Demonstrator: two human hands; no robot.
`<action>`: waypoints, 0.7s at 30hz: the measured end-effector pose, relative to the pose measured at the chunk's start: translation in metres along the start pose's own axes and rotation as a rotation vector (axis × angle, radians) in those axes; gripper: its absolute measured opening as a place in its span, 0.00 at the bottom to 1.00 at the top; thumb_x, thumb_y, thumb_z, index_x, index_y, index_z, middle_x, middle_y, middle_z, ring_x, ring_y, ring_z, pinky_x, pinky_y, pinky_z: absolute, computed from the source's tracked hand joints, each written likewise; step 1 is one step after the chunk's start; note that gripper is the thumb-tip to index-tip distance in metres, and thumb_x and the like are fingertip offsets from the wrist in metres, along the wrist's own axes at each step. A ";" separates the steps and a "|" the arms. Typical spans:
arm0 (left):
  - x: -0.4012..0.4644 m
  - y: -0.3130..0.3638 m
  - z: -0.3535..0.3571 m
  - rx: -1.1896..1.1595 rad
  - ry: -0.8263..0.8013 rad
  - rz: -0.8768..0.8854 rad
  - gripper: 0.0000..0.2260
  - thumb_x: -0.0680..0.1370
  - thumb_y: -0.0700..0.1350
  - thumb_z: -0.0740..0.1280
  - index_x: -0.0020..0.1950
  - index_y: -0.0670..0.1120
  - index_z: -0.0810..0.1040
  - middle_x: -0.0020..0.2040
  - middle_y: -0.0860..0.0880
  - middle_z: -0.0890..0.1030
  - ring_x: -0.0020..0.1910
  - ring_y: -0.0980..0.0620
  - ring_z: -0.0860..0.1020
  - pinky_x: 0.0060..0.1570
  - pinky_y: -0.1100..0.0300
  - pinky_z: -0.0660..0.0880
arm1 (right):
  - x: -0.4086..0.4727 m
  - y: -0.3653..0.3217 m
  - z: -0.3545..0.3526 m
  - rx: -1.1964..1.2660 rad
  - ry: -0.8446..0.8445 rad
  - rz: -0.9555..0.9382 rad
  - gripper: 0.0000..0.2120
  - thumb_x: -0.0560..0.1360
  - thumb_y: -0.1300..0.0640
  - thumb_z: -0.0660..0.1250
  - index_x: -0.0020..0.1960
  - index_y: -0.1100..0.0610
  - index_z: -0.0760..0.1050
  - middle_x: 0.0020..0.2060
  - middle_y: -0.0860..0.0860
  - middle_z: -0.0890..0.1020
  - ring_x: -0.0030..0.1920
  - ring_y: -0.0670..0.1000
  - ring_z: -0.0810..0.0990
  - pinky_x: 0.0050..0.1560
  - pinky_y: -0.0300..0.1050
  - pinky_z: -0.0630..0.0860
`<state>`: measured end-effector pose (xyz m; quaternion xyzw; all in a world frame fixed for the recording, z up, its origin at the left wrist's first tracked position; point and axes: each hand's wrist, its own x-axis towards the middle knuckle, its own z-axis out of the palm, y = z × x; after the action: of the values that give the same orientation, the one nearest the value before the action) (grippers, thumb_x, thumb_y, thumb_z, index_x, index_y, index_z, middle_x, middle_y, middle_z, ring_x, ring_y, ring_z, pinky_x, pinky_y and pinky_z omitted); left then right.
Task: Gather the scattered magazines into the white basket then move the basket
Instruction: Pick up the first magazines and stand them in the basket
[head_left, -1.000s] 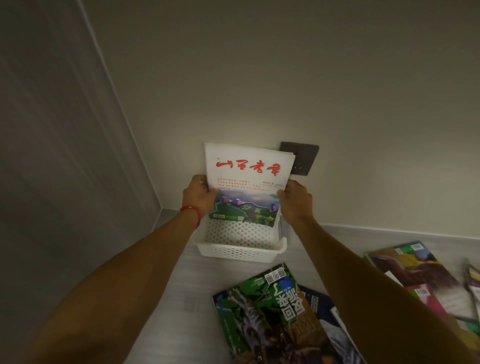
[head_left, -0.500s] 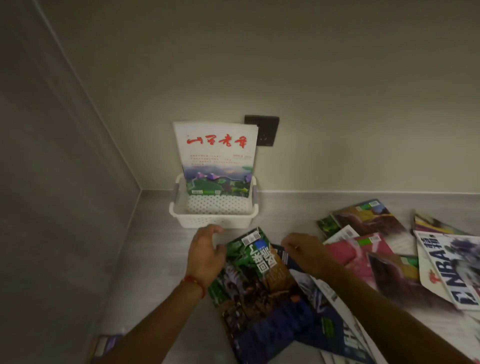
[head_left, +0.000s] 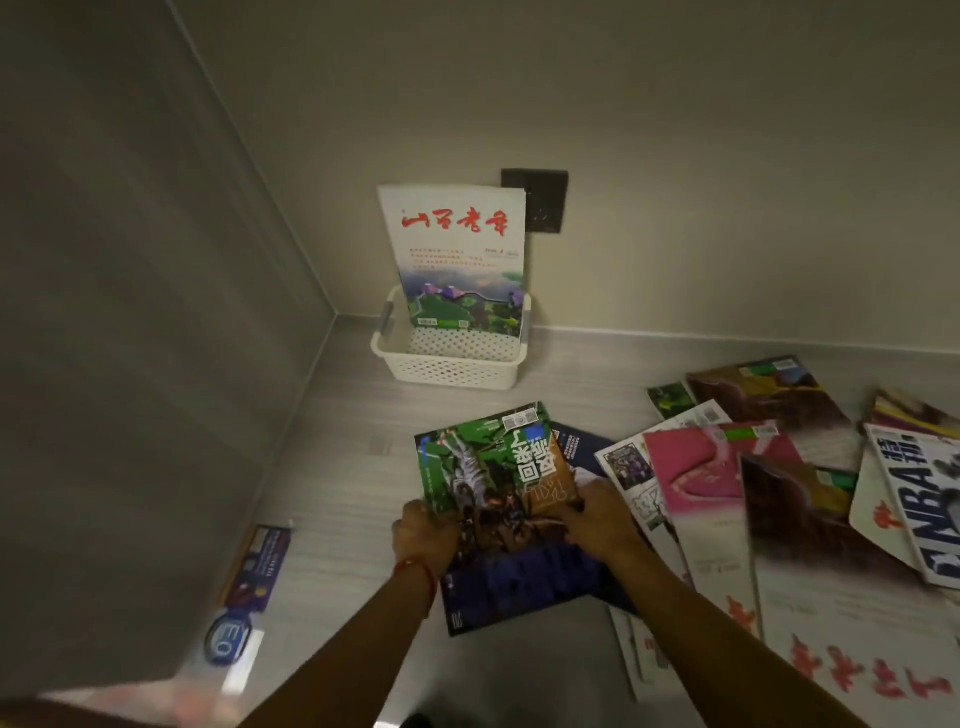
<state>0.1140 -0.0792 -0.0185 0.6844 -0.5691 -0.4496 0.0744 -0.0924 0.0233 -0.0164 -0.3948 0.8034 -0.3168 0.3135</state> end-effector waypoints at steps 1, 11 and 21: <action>0.002 -0.003 -0.004 -0.049 -0.015 -0.035 0.13 0.69 0.46 0.76 0.51 0.46 0.79 0.51 0.42 0.83 0.54 0.39 0.82 0.56 0.47 0.80 | 0.000 0.004 0.000 0.074 -0.026 -0.009 0.10 0.71 0.59 0.73 0.52 0.56 0.78 0.47 0.52 0.83 0.46 0.51 0.84 0.41 0.52 0.83; -0.018 -0.002 -0.043 0.111 0.116 0.387 0.22 0.70 0.45 0.74 0.62 0.45 0.72 0.56 0.42 0.76 0.54 0.43 0.77 0.49 0.55 0.77 | -0.005 -0.010 -0.024 0.247 -0.261 0.017 0.08 0.79 0.64 0.64 0.57 0.58 0.76 0.52 0.57 0.81 0.51 0.56 0.83 0.46 0.53 0.84; -0.017 0.139 -0.065 0.844 -0.411 0.944 0.10 0.78 0.50 0.66 0.59 0.53 0.76 0.55 0.45 0.83 0.56 0.41 0.80 0.57 0.50 0.75 | 0.018 -0.120 -0.095 -0.493 -0.103 -0.517 0.12 0.72 0.42 0.72 0.50 0.48 0.84 0.44 0.45 0.86 0.45 0.46 0.82 0.52 0.49 0.78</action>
<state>0.0615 -0.1390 0.1132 0.2324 -0.9376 -0.2288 -0.1210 -0.1204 -0.0250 0.1271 -0.6643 0.7123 -0.1620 0.1585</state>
